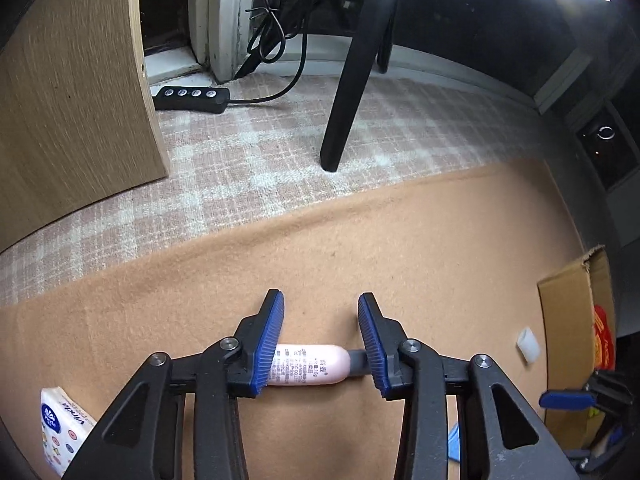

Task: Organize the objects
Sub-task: 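Grasp the white lotion bottle with the left tool and lift it upright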

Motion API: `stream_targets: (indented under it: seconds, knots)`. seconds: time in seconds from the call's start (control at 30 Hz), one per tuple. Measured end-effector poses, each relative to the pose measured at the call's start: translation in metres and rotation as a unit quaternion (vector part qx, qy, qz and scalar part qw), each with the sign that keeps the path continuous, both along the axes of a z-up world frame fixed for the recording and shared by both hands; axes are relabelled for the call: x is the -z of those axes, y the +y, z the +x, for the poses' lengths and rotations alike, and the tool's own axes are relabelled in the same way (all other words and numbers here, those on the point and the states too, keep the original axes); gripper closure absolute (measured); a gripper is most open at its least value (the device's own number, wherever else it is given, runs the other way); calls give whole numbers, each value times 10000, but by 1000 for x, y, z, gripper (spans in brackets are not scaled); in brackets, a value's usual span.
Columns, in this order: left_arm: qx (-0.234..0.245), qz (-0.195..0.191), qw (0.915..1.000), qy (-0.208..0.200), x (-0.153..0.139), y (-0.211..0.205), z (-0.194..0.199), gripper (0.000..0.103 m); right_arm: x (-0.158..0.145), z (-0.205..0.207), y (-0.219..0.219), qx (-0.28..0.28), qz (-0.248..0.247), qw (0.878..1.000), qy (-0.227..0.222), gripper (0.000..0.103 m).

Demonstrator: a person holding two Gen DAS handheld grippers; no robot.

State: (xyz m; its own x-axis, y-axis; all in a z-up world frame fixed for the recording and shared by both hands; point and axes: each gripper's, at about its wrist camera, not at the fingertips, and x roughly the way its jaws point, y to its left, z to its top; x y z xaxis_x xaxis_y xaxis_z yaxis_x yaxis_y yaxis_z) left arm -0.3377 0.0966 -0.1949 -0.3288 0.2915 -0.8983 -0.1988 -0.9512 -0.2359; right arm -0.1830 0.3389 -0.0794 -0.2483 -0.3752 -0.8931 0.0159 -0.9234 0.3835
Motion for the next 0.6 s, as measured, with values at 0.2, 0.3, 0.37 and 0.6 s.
stream_targets:
  seconds: [0.2, 0.3, 0.37, 0.6]
  knots:
    - [208, -7, 9997, -103, -1, -2, 20, 62, 5, -3, -6, -34, -1, 10000, -45, 49]
    - [334, -47, 9994, -104, -2, 2, 34, 62, 8, -2, -9, -80, 47, 9999, -60, 49]
    - [447, -118, 9989, -96, -3, 6, 44, 62, 10, -1, -10, -106, 60, 9999, -65, 49]
    - [753, -256, 9967, -129, -3, 14, 82, 62, 16, -1, -22, -312, 256, 9992, -47, 49]
